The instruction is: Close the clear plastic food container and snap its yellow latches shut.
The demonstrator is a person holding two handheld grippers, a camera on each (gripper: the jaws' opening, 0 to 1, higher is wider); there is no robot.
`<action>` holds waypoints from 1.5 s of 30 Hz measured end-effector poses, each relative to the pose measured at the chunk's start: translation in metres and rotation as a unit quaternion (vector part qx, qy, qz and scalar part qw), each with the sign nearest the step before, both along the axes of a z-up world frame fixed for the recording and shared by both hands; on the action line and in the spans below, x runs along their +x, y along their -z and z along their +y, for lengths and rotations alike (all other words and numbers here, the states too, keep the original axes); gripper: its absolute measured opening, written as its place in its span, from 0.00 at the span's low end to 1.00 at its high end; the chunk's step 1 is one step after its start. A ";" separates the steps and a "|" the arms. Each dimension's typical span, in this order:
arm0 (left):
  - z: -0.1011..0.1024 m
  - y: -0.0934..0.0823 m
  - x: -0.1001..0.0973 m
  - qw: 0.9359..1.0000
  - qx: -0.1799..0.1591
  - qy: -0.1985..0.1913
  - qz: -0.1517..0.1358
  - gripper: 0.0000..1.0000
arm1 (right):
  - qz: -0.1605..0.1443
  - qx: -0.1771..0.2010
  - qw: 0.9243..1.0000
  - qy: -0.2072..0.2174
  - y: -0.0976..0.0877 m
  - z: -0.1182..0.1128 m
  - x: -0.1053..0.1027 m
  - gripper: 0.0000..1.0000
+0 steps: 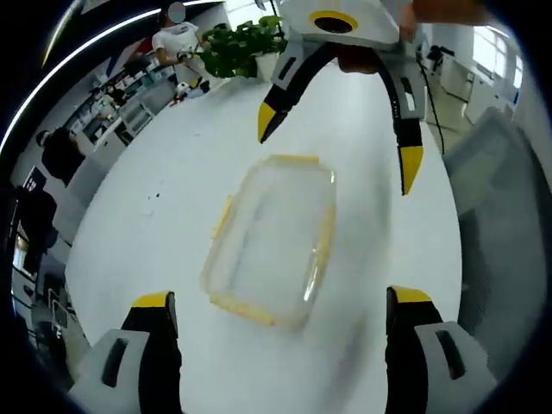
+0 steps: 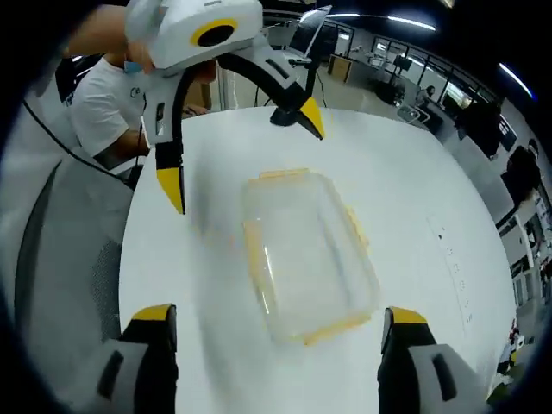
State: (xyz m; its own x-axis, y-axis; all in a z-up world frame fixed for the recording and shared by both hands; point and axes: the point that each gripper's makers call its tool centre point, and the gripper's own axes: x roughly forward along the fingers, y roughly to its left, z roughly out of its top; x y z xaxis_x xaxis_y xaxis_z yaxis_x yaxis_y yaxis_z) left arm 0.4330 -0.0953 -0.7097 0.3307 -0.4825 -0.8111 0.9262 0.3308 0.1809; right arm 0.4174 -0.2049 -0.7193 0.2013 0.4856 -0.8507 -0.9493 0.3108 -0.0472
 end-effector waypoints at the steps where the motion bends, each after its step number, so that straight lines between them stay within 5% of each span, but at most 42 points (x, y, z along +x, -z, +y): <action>1: 0.001 -0.002 -0.002 1.000 -0.005 -0.005 -0.001 0.99 | 0.002 0.007 1.000 0.008 -0.001 0.001 -0.002 0.99; 7: 0.010 -0.009 -0.020 0.997 -0.049 -0.055 0.008 0.99 | -0.002 0.024 0.999 0.049 -0.004 -0.008 -0.016 0.99; 11: 0.021 -0.007 -0.030 0.997 -0.036 -0.063 -0.007 0.96 | 0.021 0.060 0.995 0.079 -0.011 -0.006 -0.031 0.99; 20: 0.024 -0.019 -0.060 0.988 -0.095 -0.125 0.012 0.97 | -0.019 0.080 0.989 0.123 -0.026 -0.012 -0.043 0.99; 29: 0.036 -0.024 -0.085 0.980 -0.117 -0.160 0.018 0.97 | -0.023 0.102 0.981 0.165 -0.032 -0.031 -0.074 0.99; 31: 0.039 -0.025 -0.093 0.979 -0.118 -0.163 0.015 0.95 | -0.041 0.070 0.986 0.147 -0.027 -0.041 -0.085 0.99; 37: 0.046 -0.021 -0.121 0.977 -0.122 -0.172 0.026 0.98 | -0.024 0.092 0.980 0.174 -0.024 -0.048 -0.115 0.99; 45: 0.065 -0.019 -0.139 0.971 -0.124 -0.203 0.027 0.99 | -0.029 0.121 0.967 0.221 -0.030 -0.060 -0.128 0.99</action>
State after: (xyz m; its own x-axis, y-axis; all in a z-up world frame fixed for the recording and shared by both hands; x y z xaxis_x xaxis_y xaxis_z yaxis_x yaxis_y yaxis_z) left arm 0.2939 -0.0301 -0.6908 0.4951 -0.5035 -0.7081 0.7162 0.6979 0.0046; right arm 0.2890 -0.2654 -0.6898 0.4794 0.5245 -0.7037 -0.7188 0.6946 0.0280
